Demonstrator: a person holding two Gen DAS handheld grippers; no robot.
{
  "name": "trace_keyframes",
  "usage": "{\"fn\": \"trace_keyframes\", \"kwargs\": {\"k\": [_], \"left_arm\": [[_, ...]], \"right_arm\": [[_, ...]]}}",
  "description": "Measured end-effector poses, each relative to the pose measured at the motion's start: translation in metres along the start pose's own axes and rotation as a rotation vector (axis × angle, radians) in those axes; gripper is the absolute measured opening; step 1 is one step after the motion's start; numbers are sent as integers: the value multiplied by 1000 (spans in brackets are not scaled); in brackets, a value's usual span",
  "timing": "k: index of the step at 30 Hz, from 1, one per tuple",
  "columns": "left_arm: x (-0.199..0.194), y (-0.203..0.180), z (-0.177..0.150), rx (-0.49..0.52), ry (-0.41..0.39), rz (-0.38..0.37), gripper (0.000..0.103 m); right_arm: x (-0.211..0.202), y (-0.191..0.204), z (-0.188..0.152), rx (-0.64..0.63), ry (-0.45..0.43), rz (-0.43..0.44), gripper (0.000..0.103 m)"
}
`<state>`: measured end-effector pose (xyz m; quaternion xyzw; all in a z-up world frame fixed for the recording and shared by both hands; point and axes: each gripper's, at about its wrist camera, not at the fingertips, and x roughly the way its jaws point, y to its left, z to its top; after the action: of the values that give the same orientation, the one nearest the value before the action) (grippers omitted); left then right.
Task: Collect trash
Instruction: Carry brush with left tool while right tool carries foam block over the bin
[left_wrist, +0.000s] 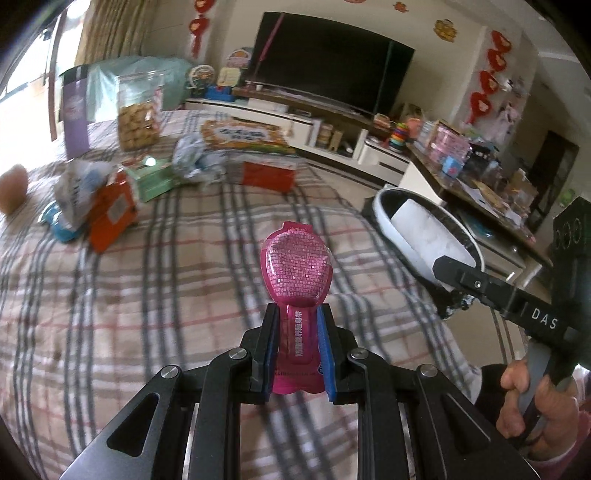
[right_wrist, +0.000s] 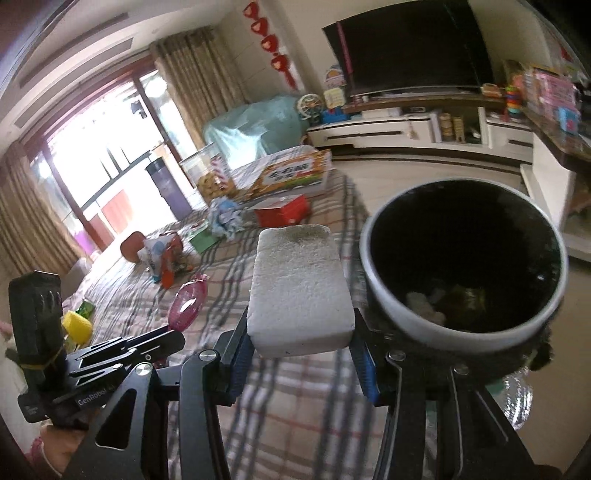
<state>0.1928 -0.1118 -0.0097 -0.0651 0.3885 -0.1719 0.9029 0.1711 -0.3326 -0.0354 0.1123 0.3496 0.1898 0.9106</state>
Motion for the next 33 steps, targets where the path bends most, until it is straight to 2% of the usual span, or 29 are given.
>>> {"fn": "trace_keyframes", "kwargs": {"k": [14, 33], "left_arm": [[29, -44, 18, 71, 11, -59, 18], [68, -88, 45, 146, 19, -98, 18]], "right_arm": [[-31, -47, 4, 75, -52, -82, 49], [-41, -95, 18, 123, -63, -141, 49]]}}
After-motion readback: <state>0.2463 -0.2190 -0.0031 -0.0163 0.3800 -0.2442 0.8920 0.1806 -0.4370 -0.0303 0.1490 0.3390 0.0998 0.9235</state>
